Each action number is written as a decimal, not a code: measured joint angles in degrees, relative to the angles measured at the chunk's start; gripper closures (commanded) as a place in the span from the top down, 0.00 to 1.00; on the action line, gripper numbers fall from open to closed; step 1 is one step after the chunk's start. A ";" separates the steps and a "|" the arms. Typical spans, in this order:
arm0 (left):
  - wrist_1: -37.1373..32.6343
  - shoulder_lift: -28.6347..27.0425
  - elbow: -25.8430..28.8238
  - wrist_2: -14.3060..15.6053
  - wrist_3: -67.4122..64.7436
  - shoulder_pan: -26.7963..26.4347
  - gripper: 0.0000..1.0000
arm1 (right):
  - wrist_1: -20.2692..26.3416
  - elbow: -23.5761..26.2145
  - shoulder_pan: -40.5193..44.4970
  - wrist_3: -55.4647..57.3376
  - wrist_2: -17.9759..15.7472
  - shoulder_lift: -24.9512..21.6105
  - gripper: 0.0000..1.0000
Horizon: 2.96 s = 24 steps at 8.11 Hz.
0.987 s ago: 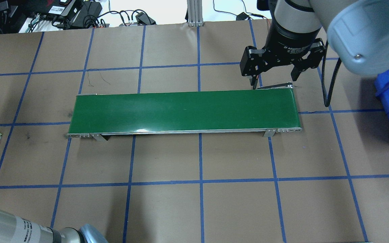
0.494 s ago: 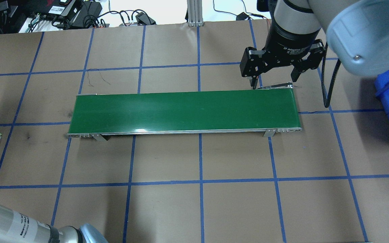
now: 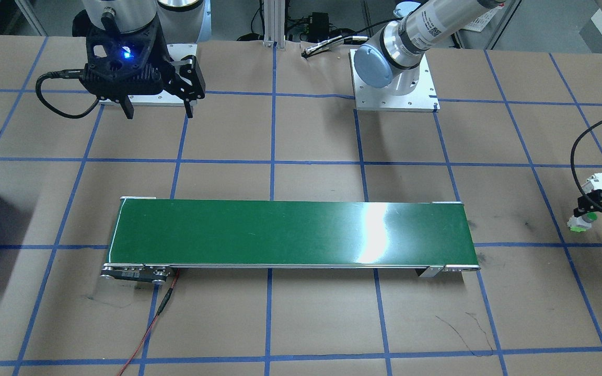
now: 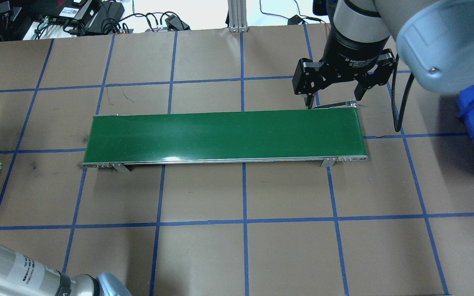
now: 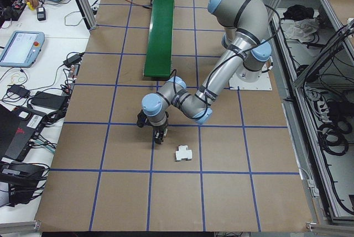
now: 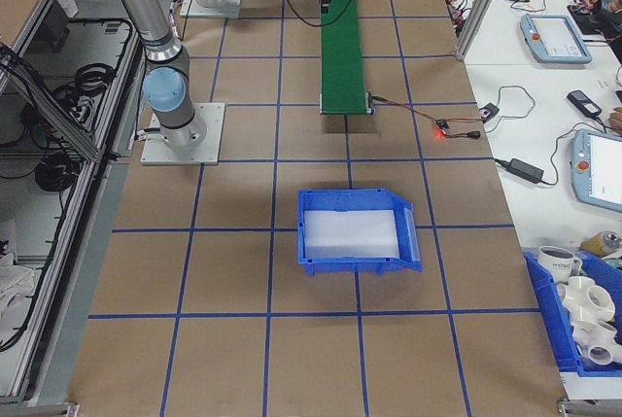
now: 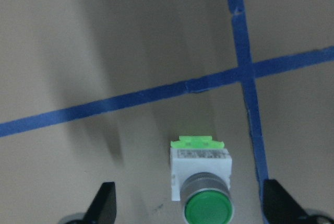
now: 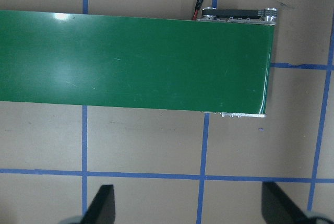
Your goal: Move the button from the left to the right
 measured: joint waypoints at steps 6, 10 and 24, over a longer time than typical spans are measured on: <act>3.22 -2.72 -0.10 -0.34 -0.02 -0.14 0.63 | 0.24 0.05 0.06 0.05 -0.07 0.03 1.00; 2.92 -2.82 -0.13 -0.50 -0.16 -0.51 0.06 | 0.48 0.05 0.01 0.05 -0.09 0.03 1.00; -11.17 15.34 0.33 -3.45 -28.04 -28.15 0.00 | 0.16 0.09 -0.02 0.04 -0.09 0.03 1.00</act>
